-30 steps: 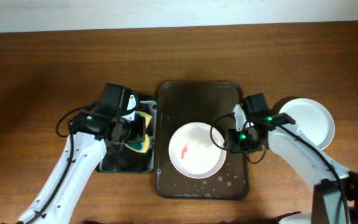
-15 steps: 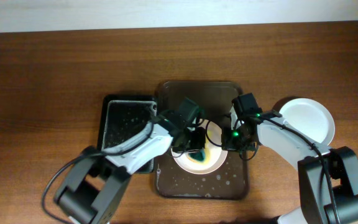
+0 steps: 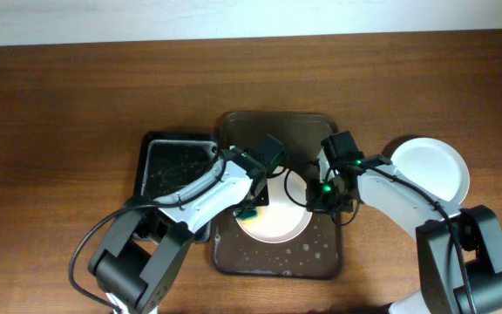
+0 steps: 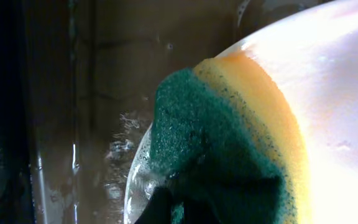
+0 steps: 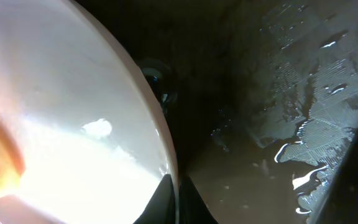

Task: Clean dirty plates on tray and stack at the side
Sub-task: 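Scrub the white plate with the sponge while right gripper holds it, then return the sponge to the black tray with left gripper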

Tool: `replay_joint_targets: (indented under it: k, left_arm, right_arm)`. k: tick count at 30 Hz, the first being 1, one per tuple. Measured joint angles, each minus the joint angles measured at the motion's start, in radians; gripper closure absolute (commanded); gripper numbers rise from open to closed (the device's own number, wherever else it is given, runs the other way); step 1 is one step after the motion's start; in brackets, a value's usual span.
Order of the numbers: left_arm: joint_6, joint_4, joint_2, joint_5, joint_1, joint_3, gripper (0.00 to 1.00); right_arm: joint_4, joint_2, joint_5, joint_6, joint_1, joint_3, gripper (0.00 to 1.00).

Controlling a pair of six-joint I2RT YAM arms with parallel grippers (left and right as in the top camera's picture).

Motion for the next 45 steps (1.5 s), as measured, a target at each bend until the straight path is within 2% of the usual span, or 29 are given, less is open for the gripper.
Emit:
replay_joint_targets:
  k: [2, 4, 5, 7, 11, 14, 17, 20, 22, 24, 26, 29, 33, 35, 37, 39, 40, 42, 43, 45]
  left_arm:
    - [0.003, 0.048, 0.000, 0.045, 0.007, -0.005, 1.00]
    - [0.022, 0.177, 0.000, 0.160, 0.033, -0.023, 1.00]
    - [0.029, 0.295, 0.002, 0.252, 0.040, -0.045, 1.00]
    - [0.034, 0.391, 0.007, 0.334, 0.026, -0.065, 1.00]
    - [0.040, 0.498, 0.027, 0.404, -0.058, -0.070, 1.00]
    - [0.040, 0.523, 0.042, 0.441, -0.067, -0.071, 1.00]
    - [0.042, 0.469, 0.052, 0.441, -0.059, -0.053, 1.00]
    - [0.047, 0.269, 0.047, 0.380, -0.042, -0.005, 1.00]
    - [0.048, 0.132, 0.021, 0.241, -0.037, 0.007, 1.00]
    - [0.048, 0.058, 0.002, 0.087, -0.035, 0.003, 1.00]
    - [0.048, 0.034, -0.008, 0.013, -0.034, -0.002, 1.00]
    - [0.048, -0.017, -0.029, -0.002, -0.034, 0.015, 1.00]
    - [0.079, -0.110, -0.201, 0.010, -0.002, 0.028, 1.00]
    - [0.129, -0.183, -0.381, 0.010, 0.040, 0.050, 1.00]
    - [0.180, -0.262, -0.456, -0.013, 0.117, 0.050, 1.00]
    - [0.223, -0.232, -0.486, -0.042, 0.250, 0.012, 1.00]
    - [0.254, -0.139, -0.491, -0.022, 0.321, -0.082, 1.00]
    - [0.301, -0.008, -0.483, 0.029, 0.402, -0.220, 0.94]
    - [0.333, 0.027, -0.472, 0.073, 0.461, -0.297, 0.84]
    - [0.374, 0.034, -0.473, 0.150, 0.526, -0.320, 0.65]
  right_arm:
    - [-0.002, 0.000, 0.011, 0.002, 0.000, 0.001, 0.96]
    - [-0.012, 0.000, 0.057, 0.005, -0.013, 0.006, 0.96]
    - [-0.018, -0.002, 0.078, 0.007, -0.024, 0.008, 0.96]
    - [-0.019, -0.002, 0.085, 0.003, -0.028, 0.008, 0.96]
    - [-0.019, -0.002, 0.085, -0.003, -0.028, 0.008, 0.96]
    - [-0.020, -0.004, 0.101, -0.004, -0.031, 0.008, 0.96]
    - [-0.020, -0.004, 0.103, -0.008, -0.030, 0.009, 0.96]
    - [-0.019, -0.002, 0.068, -0.018, -0.011, 0.008, 0.96]
    - [-0.019, -0.002, 0.062, -0.022, -0.007, 0.008, 0.96]
    - [-0.019, -0.002, 0.062, -0.027, -0.007, 0.008, 0.96]
    - [-0.019, -0.002, 0.057, -0.030, -0.007, 0.008, 0.96]
    - [-0.023, -0.001, 0.051, -0.031, -0.006, 0.008, 0.96]
    - [-0.052, -0.007, 0.070, -0.031, -0.009, 0.008, 0.96]
    - [-0.087, -0.043, 0.106, -0.031, -0.011, 0.003, 0.96]
    - [-0.127, -0.142, 0.141, -0.037, -0.013, -0.004, 0.96]
    - [-0.175, -0.282, 0.181, -0.042, -0.010, -0.004, 0.96]
    - [-0.189, -0.315, 0.194, -0.042, -0.006, -0.004, 0.96]
    - [-0.224, -0.385, 0.279, -0.042, 0.050, -0.006, 0.96]
    - [-0.235, -0.433, 0.343, -0.042, 0.107, -0.005, 0.96]
    - [-0.253, -0.509, 0.526, -0.017, 0.248, -0.005, 0.96]
